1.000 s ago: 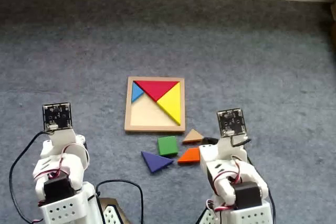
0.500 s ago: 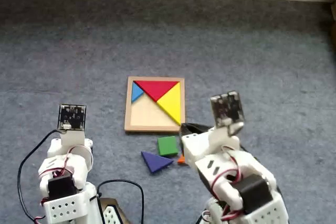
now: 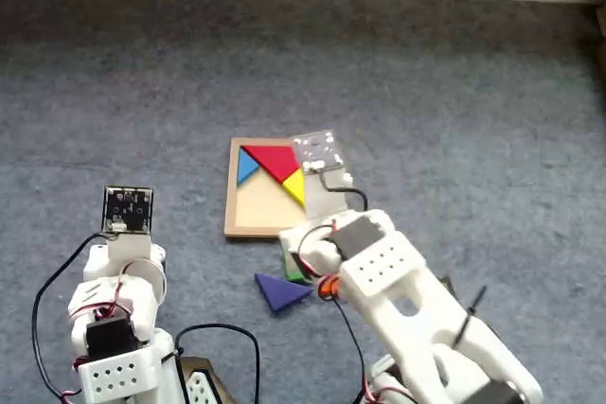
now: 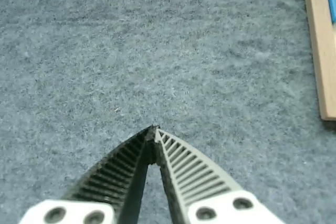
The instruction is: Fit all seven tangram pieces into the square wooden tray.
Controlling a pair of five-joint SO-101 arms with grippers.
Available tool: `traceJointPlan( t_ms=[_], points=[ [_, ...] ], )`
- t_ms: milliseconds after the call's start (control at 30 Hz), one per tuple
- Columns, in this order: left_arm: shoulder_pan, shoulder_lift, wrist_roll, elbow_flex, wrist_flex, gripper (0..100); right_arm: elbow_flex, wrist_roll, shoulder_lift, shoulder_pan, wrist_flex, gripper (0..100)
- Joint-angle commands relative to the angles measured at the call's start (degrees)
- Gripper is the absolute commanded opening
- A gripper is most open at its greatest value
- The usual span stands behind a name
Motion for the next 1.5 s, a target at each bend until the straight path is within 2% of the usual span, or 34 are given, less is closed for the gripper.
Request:
traceJointPlan(
  t_ms=[0, 167, 300, 467, 700, 1267, 1467],
  points=[
    [1.01, -1.54, -0.44, 1.19, -1.14, 1, -3.38, -0.62, 6.2, -2.77, -1.98, 13.2],
    [1.01, -1.54, -0.44, 1.19, -1.14, 1, -5.76, -0.88, 13.32, -4.7, -1.89, 21.7],
    [1.01, -1.54, -0.44, 1.19, -1.14, 1, -6.29, -4.84, 16.31, -4.79, -1.8, 27.5],
    [1.01, -1.54, -0.53, 1.19, -0.97, 1, -6.29, -4.75, 16.57, -6.11, -2.24, 27.6],
    [1.01, -1.54, -0.53, 1.19, -0.97, 1, -6.11, -5.01, 17.01, -7.16, -8.22, 27.6],
    [0.92, -1.54, -0.62, 1.19, -0.97, 1, -2.59, -5.01, 17.27, -6.9, -8.57, 27.4],
    [0.92, -1.54, -0.62, 1.19, -0.97, 1, -3.03, -4.75, 25.63, -6.9, -8.57, 27.4]
  ],
)
